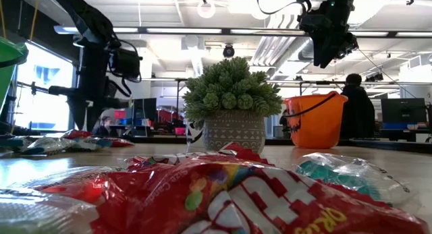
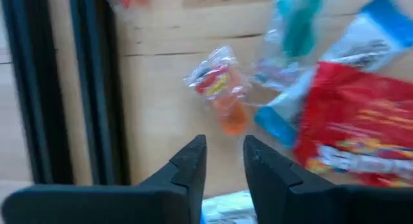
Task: Sort candy
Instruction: Put the orange gummy into the green bucket
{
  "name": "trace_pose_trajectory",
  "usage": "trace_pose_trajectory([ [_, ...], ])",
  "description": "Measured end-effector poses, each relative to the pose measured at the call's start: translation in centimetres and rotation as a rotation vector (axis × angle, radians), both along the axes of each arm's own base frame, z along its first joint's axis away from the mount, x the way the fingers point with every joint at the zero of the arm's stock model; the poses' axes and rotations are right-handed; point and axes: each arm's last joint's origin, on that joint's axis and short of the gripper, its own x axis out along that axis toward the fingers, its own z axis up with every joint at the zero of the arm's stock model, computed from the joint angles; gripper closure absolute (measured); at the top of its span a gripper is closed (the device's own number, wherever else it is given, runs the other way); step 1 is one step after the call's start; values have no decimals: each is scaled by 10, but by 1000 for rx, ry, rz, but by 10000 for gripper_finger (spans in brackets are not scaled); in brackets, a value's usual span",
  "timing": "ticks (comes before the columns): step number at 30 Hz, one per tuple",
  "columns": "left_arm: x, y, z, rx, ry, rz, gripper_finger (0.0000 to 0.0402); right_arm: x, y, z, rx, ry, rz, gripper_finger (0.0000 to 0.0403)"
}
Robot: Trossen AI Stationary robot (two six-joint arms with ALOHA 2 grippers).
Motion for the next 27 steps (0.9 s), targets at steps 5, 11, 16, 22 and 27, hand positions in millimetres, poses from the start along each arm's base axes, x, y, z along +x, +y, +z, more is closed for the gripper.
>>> trace_pose_trajectory([
  [5, 3, 4, -8, 27, -1, 101, 272, 0, 0, 0, 1, 0, 0, 258],
  [11, 9, 12, -17, 19, -93, 219, 246, 1, 1, 0, 25, -11, 27, 258],
  [16, 11, 14, -28, -17, -74, 259, 236, 0, 1, 0, 30, -7, 29, 258],
  [22, 14, 16, -39, -28, -50, 316, 237, 0, 1, 0, 30, -4, 32, 258],
  [27, 14, 17, -42, -38, -39, 317, 260, 0, 1, 0, 30, -4, 31, 258],
])
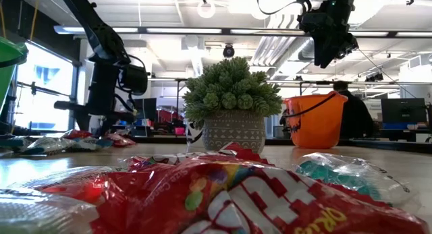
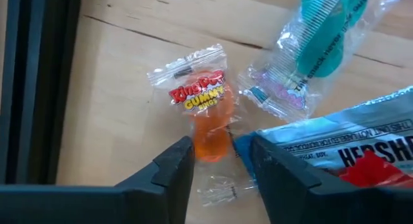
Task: Sort candy
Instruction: Put the orange gummy into the green bucket
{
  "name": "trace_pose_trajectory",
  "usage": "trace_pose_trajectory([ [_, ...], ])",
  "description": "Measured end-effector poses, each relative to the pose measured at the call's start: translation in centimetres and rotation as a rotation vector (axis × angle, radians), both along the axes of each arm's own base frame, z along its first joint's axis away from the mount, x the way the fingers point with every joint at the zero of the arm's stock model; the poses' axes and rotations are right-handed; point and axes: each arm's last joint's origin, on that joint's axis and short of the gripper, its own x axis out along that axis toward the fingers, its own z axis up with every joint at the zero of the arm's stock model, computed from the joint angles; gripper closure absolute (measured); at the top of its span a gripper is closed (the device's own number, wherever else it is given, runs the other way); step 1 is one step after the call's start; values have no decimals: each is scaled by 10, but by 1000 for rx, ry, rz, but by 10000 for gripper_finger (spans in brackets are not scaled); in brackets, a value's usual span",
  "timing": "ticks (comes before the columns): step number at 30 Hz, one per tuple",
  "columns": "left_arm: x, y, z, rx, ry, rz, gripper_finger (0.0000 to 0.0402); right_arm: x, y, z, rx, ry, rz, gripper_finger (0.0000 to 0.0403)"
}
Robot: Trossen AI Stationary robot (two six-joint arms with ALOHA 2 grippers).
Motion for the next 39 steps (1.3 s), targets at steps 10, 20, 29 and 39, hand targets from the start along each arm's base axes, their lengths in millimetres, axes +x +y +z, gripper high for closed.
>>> trace_pose_trajectory([
  [10, 1, 0, 0, -19, -23, 0, 391, 0, 0, 0, 0, -1, -3, 258],
  [20, 4, -5, 35, 38, -113, -59, 399, 1, 0, 0, 3, -15, -28, 258],
  [29, -1, -32, 74, 74, -237, -172, 400, 1, 0, 0, 3, -16, -28, 258],
  [39, 12, -94, 137, 16, -652, -475, 401, 1, 0, 0, 9, -23, -50, 258],
])
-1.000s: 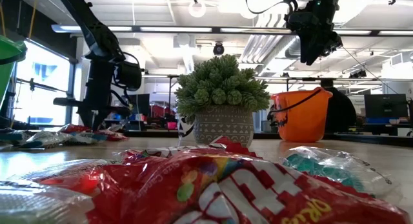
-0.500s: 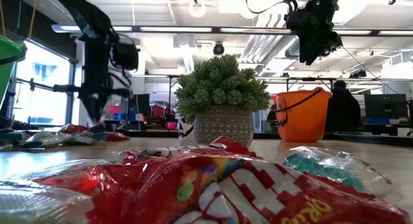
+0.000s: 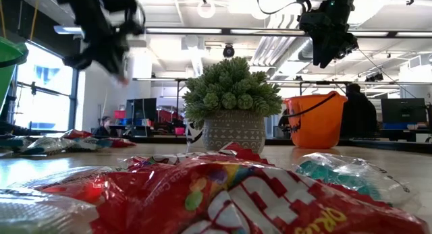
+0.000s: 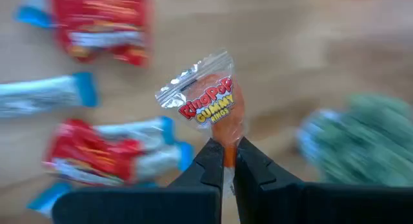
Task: Sort candy
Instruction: Put the orange gummy into the green bucket
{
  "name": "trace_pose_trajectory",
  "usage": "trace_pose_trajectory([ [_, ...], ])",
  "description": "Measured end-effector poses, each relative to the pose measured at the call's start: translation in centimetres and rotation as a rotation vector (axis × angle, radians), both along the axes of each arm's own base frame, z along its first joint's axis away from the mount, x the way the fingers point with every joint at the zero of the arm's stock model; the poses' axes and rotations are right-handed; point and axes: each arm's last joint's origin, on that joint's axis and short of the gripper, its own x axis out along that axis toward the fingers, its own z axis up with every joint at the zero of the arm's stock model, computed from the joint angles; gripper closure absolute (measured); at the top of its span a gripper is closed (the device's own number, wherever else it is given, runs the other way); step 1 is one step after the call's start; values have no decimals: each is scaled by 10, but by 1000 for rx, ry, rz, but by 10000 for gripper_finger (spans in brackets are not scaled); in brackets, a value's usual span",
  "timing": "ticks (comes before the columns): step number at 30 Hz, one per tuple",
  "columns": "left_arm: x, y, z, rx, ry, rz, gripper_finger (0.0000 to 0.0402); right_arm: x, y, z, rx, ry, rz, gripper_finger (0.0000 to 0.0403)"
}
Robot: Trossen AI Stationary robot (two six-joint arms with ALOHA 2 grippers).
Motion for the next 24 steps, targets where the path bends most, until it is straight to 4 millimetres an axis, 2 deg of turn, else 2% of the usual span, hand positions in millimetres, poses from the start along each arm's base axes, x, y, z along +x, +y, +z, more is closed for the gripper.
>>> trace_pose_trajectory([
  [6, 15, -38, 60, 83, -244, -121, 400, 0, 0, 0, -11, 20, 48, 258],
  [10, 23, -64, 84, 73, -309, -135, 398, -3, 2, -1, 0, 54, 69, 258],
  [14, 34, -98, 92, -65, -319, -165, 397, -7, 4, -3, 29, 104, 72, 258],
  [19, 49, -151, 88, -233, -244, -211, 396, -11, 6, -4, 47, 141, 83, 258],
  [24, 50, -198, 82, -338, -108, -234, 396, -10, 6, -4, 34, 141, 115, 258],
])
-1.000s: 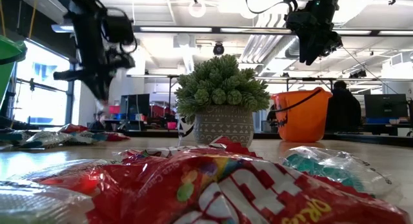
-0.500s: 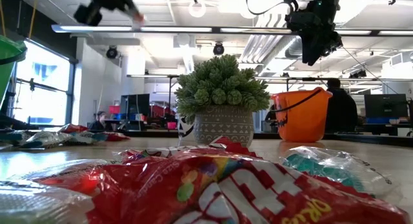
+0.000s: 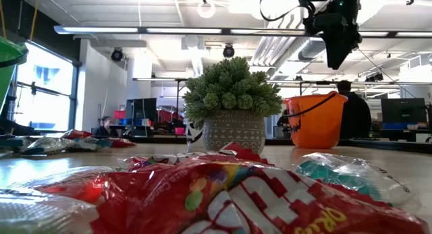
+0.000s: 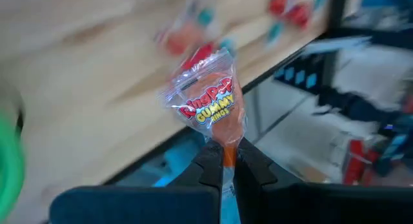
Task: Sort candy
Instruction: Put the orange gummy into the green bucket, then put the blue gummy into the green bucket
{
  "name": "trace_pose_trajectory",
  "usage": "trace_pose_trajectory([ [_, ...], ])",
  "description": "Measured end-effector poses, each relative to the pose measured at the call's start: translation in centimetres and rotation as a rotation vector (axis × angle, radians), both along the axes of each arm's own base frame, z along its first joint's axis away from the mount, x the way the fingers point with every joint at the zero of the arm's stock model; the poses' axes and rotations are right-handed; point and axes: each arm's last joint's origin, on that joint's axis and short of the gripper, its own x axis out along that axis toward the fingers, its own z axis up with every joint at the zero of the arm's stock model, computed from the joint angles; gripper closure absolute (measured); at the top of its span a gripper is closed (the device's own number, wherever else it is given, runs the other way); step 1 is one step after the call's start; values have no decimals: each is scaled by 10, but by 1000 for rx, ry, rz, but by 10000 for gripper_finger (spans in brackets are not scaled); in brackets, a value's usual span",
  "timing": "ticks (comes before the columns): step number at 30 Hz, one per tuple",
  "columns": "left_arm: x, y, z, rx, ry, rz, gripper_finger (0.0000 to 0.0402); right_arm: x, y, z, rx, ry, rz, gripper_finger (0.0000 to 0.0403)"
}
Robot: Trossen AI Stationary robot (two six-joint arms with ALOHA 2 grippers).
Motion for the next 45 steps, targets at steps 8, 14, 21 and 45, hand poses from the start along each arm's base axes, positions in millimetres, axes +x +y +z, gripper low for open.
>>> trace_pose_trajectory([
  [8, -44, -31, -7, 73, 368, 60, 396, 2, -1, 1, -13, -14, 16, 258],
  [14, -76, -27, -13, 223, 605, 185, 396, 2, -1, 1, -18, -19, 23, 258],
  [21, -78, -31, -15, 282, 603, 61, 360, 2, -1, 1, -21, -15, 40, 258],
  [45, -19, 49, -18, 902, 386, 123, 284, 8, -4, 3, -57, -79, 38, 258],
])
